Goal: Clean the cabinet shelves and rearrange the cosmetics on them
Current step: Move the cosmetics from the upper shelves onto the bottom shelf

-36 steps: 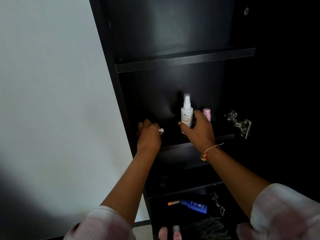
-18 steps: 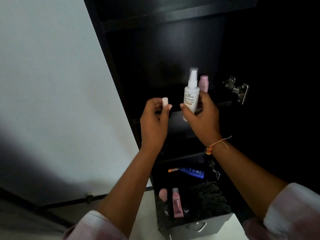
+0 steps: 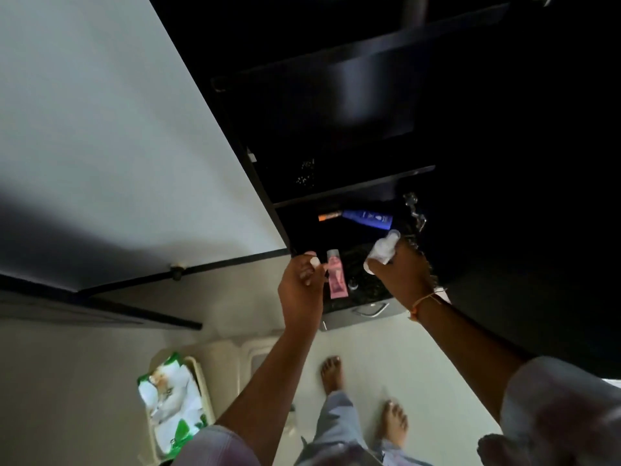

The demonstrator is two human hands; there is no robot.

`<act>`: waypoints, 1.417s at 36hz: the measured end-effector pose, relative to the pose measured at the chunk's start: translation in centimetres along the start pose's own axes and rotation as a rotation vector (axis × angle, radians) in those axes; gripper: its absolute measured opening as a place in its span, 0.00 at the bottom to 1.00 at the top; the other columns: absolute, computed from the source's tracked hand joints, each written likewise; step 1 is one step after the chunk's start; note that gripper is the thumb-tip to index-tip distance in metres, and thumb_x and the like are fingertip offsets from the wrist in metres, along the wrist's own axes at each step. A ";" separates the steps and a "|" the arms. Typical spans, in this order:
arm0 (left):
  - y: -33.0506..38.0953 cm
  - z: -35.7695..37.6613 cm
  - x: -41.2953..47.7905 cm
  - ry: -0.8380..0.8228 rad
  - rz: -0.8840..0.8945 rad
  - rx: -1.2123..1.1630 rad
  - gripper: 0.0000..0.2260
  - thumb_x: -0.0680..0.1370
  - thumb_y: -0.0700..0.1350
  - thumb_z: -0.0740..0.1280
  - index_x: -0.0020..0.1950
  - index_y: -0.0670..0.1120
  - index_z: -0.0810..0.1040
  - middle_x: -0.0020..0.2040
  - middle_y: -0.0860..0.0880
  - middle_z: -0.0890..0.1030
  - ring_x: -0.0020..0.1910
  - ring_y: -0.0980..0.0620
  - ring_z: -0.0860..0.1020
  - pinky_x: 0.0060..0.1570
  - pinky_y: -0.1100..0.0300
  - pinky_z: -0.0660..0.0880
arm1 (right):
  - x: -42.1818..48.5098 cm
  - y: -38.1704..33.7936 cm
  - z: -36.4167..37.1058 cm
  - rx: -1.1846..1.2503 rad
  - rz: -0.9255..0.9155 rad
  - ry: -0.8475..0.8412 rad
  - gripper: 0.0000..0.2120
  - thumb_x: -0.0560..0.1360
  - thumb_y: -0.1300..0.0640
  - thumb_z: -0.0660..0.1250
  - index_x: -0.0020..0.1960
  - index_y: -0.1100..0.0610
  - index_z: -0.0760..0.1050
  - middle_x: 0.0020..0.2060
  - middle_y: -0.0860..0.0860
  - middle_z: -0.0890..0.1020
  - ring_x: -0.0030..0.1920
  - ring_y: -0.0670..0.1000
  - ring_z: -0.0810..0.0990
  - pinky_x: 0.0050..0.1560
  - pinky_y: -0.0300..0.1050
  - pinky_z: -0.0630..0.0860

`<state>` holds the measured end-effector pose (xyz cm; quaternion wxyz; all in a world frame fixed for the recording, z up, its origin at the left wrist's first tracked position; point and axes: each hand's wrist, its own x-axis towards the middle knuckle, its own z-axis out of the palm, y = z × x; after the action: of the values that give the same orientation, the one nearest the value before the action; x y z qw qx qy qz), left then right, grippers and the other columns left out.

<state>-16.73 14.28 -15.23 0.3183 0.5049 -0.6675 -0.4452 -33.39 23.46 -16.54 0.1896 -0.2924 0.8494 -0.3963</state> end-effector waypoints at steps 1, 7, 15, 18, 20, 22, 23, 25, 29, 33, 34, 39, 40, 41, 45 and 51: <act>-0.8 0.0 -0.1 0.019 0.001 0.014 0.04 0.75 0.43 0.71 0.48 0.46 0.79 0.40 0.52 0.81 0.39 0.60 0.78 0.41 0.75 0.68 | 0.1 1.1 0.7 -0.022 0.024 -0.040 0.17 0.66 0.48 0.74 0.51 0.52 0.76 0.45 0.48 0.82 0.48 0.51 0.81 0.53 0.46 0.76; -5.0 -0.2 1.2 0.090 -0.004 0.104 0.08 0.75 0.42 0.71 0.46 0.55 0.76 0.43 0.55 0.80 0.43 0.57 0.78 0.45 0.70 0.71 | 1.2 4.2 3.5 -0.053 0.107 -0.163 0.13 0.67 0.52 0.75 0.48 0.55 0.79 0.44 0.53 0.83 0.49 0.54 0.82 0.53 0.50 0.77; -5.9 2.1 4.0 -0.044 0.016 0.109 0.05 0.76 0.44 0.70 0.50 0.48 0.79 0.44 0.55 0.82 0.43 0.59 0.79 0.44 0.73 0.72 | 4.2 4.3 6.2 -0.045 0.156 -0.183 0.14 0.68 0.57 0.76 0.51 0.59 0.79 0.47 0.57 0.83 0.50 0.57 0.82 0.53 0.48 0.77; -5.5 3.8 5.4 -0.179 0.075 0.167 0.05 0.77 0.46 0.70 0.52 0.48 0.80 0.48 0.53 0.83 0.47 0.60 0.80 0.47 0.72 0.74 | 5.0 4.4 6.8 -0.094 0.142 -0.196 0.12 0.71 0.58 0.73 0.52 0.60 0.78 0.46 0.59 0.83 0.49 0.58 0.81 0.52 0.49 0.77; -5.4 5.1 6.3 -0.268 0.121 0.221 0.05 0.79 0.46 0.68 0.53 0.48 0.80 0.49 0.52 0.84 0.48 0.60 0.80 0.49 0.66 0.77 | 5.3 4.4 7.1 -0.103 0.125 -0.193 0.10 0.73 0.59 0.72 0.52 0.63 0.78 0.47 0.61 0.82 0.49 0.59 0.81 0.51 0.49 0.76; -5.4 6.3 7.2 -0.367 0.136 0.281 0.06 0.79 0.45 0.67 0.55 0.47 0.79 0.50 0.51 0.83 0.49 0.59 0.80 0.50 0.64 0.78 | 5.5 4.6 7.4 -0.109 0.114 -0.189 0.09 0.75 0.60 0.70 0.52 0.65 0.78 0.47 0.62 0.82 0.50 0.62 0.80 0.52 0.52 0.76; -5.3 6.9 7.7 -0.410 0.136 0.311 0.07 0.79 0.44 0.67 0.56 0.47 0.79 0.51 0.51 0.83 0.50 0.58 0.80 0.49 0.66 0.77 | 5.6 4.8 7.5 -0.113 0.112 -0.197 0.10 0.74 0.61 0.71 0.53 0.65 0.78 0.48 0.62 0.82 0.51 0.61 0.80 0.52 0.52 0.76; -5.2 8.0 8.5 -0.467 0.153 0.379 0.08 0.78 0.43 0.68 0.57 0.46 0.79 0.52 0.49 0.83 0.51 0.55 0.81 0.49 0.66 0.77 | 5.7 5.1 7.5 -0.115 0.124 -0.225 0.15 0.70 0.62 0.74 0.56 0.62 0.78 0.50 0.60 0.83 0.52 0.59 0.81 0.53 0.47 0.75; -5.1 9.9 10.0 -0.552 0.196 0.522 0.07 0.78 0.42 0.67 0.56 0.45 0.79 0.51 0.45 0.83 0.51 0.48 0.81 0.51 0.53 0.78 | 6.0 5.6 7.6 -0.110 0.110 -0.236 0.12 0.68 0.60 0.74 0.52 0.57 0.78 0.47 0.56 0.83 0.49 0.59 0.81 0.51 0.49 0.78; -5.1 11.6 11.2 -0.613 0.202 0.635 0.08 0.79 0.40 0.65 0.57 0.44 0.79 0.51 0.43 0.82 0.51 0.45 0.81 0.50 0.51 0.78 | 6.3 5.9 7.5 -0.117 0.086 -0.237 0.14 0.68 0.60 0.75 0.52 0.56 0.78 0.47 0.54 0.83 0.49 0.57 0.81 0.49 0.45 0.76; -5.1 12.0 11.5 -0.633 0.209 0.662 0.08 0.79 0.40 0.64 0.56 0.44 0.79 0.50 0.43 0.83 0.50 0.45 0.81 0.49 0.52 0.78 | 6.3 6.1 7.5 -0.116 0.082 -0.239 0.16 0.67 0.60 0.75 0.53 0.56 0.78 0.48 0.54 0.83 0.50 0.56 0.81 0.48 0.42 0.74; -5.3 13.2 12.5 -0.741 0.224 0.764 0.09 0.77 0.39 0.63 0.55 0.45 0.79 0.50 0.42 0.82 0.50 0.43 0.81 0.42 0.55 0.72 | 5.9 6.7 7.5 -0.107 0.075 -0.242 0.19 0.69 0.60 0.75 0.59 0.57 0.76 0.52 0.55 0.83 0.52 0.56 0.81 0.48 0.40 0.73; -5.3 13.4 12.5 -0.753 0.227 0.781 0.09 0.77 0.38 0.63 0.54 0.46 0.79 0.50 0.42 0.82 0.50 0.43 0.80 0.40 0.57 0.70 | 5.9 6.8 7.5 -0.104 0.068 -0.240 0.19 0.69 0.60 0.75 0.59 0.57 0.76 0.52 0.55 0.83 0.52 0.56 0.81 0.48 0.40 0.73; -5.5 13.5 12.6 -0.764 0.232 0.798 0.09 0.77 0.38 0.62 0.54 0.46 0.79 0.49 0.42 0.82 0.49 0.43 0.80 0.40 0.57 0.68 | 5.9 6.8 7.5 -0.101 0.062 -0.238 0.19 0.69 0.60 0.75 0.58 0.57 0.76 0.51 0.55 0.83 0.52 0.56 0.81 0.47 0.41 0.74; -5.7 13.7 12.6 -0.787 0.266 0.839 0.10 0.78 0.37 0.61 0.54 0.45 0.79 0.50 0.42 0.82 0.52 0.41 0.80 0.39 0.57 0.68 | 5.8 6.8 7.3 -0.102 0.038 -0.253 0.18 0.69 0.59 0.75 0.57 0.57 0.76 0.51 0.55 0.83 0.51 0.55 0.81 0.47 0.44 0.76; -6.3 13.9 13.0 -0.791 0.265 0.827 0.14 0.79 0.35 0.60 0.61 0.45 0.78 0.57 0.41 0.80 0.57 0.42 0.78 0.48 0.57 0.72 | 5.8 6.7 7.2 -0.112 0.019 -0.253 0.17 0.69 0.60 0.75 0.57 0.57 0.77 0.50 0.55 0.83 0.50 0.55 0.80 0.45 0.40 0.71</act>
<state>-30.18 5.05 -26.87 -0.1252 0.2948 -0.9113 -0.2586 -36.15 19.12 -26.76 0.2823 -0.3419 0.8423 -0.3065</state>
